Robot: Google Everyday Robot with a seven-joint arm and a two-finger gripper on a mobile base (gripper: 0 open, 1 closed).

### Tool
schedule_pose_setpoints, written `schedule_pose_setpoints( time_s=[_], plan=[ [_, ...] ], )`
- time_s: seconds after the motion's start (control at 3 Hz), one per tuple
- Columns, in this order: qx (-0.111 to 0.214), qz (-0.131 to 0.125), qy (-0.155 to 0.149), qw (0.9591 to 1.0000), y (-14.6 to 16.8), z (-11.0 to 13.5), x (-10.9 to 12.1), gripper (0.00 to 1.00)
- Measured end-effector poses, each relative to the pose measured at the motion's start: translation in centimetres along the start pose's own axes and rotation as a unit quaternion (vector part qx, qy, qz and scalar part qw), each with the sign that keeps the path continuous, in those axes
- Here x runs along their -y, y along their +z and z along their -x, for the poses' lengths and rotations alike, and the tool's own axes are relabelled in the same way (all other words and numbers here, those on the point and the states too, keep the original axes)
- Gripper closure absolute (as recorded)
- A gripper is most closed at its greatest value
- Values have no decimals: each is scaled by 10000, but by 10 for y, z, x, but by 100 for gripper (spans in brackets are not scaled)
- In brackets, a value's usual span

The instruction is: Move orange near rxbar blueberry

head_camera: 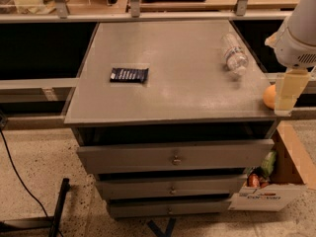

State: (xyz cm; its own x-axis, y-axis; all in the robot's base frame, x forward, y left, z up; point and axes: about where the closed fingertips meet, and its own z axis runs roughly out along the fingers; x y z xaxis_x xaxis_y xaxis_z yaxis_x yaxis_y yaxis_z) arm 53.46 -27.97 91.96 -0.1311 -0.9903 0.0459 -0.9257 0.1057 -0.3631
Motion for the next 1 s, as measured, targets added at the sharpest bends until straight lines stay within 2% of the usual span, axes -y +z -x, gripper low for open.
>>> schedule_pose_setpoints(
  time_s=[0.33, 1.0],
  plan=[
    [-110, 103, 132, 9998, 25, -13, 5, 0],
    [-61, 380, 455, 9982, 61, -47, 5, 0]
  ],
)
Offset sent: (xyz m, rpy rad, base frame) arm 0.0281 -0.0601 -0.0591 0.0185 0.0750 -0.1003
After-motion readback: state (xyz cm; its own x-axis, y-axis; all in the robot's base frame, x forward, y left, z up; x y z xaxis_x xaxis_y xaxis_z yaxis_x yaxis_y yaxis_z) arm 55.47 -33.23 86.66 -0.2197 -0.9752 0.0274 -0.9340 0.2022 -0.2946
